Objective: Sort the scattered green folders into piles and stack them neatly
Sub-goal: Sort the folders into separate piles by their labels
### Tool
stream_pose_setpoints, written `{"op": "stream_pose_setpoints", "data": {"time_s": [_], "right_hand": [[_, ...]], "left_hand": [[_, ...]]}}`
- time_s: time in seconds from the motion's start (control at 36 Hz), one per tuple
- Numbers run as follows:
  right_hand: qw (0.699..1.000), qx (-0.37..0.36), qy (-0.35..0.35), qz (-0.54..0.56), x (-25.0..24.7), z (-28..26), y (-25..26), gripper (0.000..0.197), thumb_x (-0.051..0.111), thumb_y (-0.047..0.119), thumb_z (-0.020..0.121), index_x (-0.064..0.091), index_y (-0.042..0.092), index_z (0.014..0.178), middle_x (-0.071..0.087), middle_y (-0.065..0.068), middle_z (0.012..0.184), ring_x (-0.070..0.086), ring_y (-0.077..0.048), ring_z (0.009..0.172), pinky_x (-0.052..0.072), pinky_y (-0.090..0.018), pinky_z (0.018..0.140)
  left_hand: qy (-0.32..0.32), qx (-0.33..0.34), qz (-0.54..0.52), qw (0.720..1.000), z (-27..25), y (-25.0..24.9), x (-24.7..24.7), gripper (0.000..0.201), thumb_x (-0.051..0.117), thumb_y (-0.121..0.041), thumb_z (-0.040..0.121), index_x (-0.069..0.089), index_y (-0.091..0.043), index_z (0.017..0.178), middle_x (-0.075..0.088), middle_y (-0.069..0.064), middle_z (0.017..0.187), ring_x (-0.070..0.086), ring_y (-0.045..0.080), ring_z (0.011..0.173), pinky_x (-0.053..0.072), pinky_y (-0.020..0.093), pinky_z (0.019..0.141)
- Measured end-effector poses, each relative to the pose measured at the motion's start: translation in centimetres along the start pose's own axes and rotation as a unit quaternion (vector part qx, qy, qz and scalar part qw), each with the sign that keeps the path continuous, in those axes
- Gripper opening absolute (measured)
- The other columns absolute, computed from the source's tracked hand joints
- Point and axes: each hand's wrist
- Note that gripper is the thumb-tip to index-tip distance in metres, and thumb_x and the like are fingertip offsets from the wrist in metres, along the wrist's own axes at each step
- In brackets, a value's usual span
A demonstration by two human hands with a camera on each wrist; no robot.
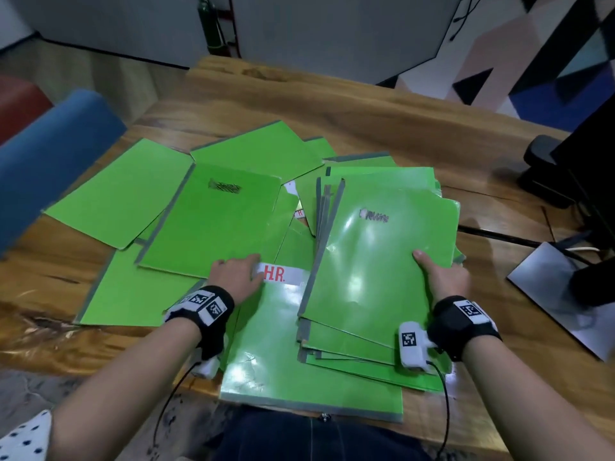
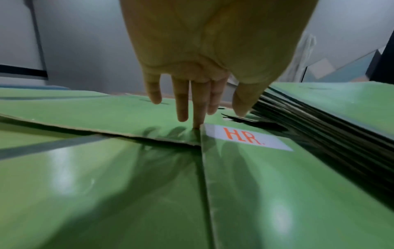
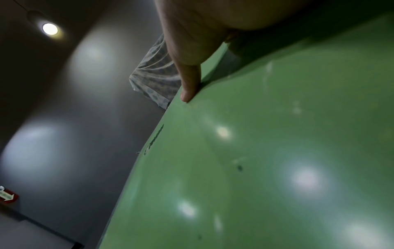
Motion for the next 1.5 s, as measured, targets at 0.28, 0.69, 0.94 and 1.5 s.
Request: {"op": "stream_pose_setpoints", "data": {"time_s": [0.28, 0.69, 0.94, 1.5], "right_hand": [[1.000, 0.012, -0.007, -0.022, -0.5, -0.4, -0.5, 0.042, 0.080, 0.050, 0.067, 0.051, 0.019, 0.069, 0.063, -0.006, 0.087, 0.062, -0.030, 0.086, 0.053, -0.045, 0.085], [1.000, 0.009, 0.022, -0.012, -1.5, 0.3, 0.9, 0.061, 0.081, 0.037, 0.072, 0.057, 0.001, 0.115, 0.056, -0.004, 0.102, 0.051, -0.023, 0.092, 0.044, -0.038, 0.087], [0.998, 0.005, 0.026, -0.065, -1.9, 1.2, 1.1, 0.102, 0.078, 0.074, 0.021, 0.065, 0.003, 0.093, 0.069, -0.013, 0.089, 0.067, -0.031, 0.082, 0.056, -0.047, 0.080], [0.984, -0.034, 0.024, -0.173, -1.5, -0.4, 2.8, 0.060, 0.074, 0.060, 0.067, 0.044, 0.008, 0.067, 0.060, -0.015, 0.084, 0.061, -0.033, 0.081, 0.054, -0.048, 0.080]], "left_hand": [[0.167, -0.236, -0.196, 0.937, 0.1, 0.3, -1.1, 0.049, 0.076, -0.048, 0.070, 0.054, -0.007, 0.085, 0.055, 0.001, 0.070, 0.047, 0.013, 0.054, 0.040, 0.021, 0.048], [0.105, -0.143, -0.173, 0.969, 0.7, -1.2, -3.1, 0.047, 0.070, -0.008, 0.080, 0.048, -0.004, 0.122, 0.061, 0.011, 0.108, 0.061, 0.026, 0.093, 0.054, 0.035, 0.076], [-0.106, -0.096, -0.072, 0.987, 5.0, 0.5, -9.8, 0.066, 0.071, -0.027, 0.081, 0.036, -0.019, 0.137, 0.049, 0.009, 0.137, 0.046, 0.030, 0.125, 0.034, 0.054, 0.104], [-0.105, -0.522, -0.611, 0.586, -2.4, -1.1, 3.1, 0.071, 0.067, -0.016, 0.065, 0.036, -0.004, 0.128, 0.055, 0.013, 0.107, 0.057, 0.026, 0.081, 0.053, 0.036, 0.070]]}}
Point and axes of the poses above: each hand's wrist, its own z-axis towards the middle knuckle, its own x-axis out of the palm, y = z × x
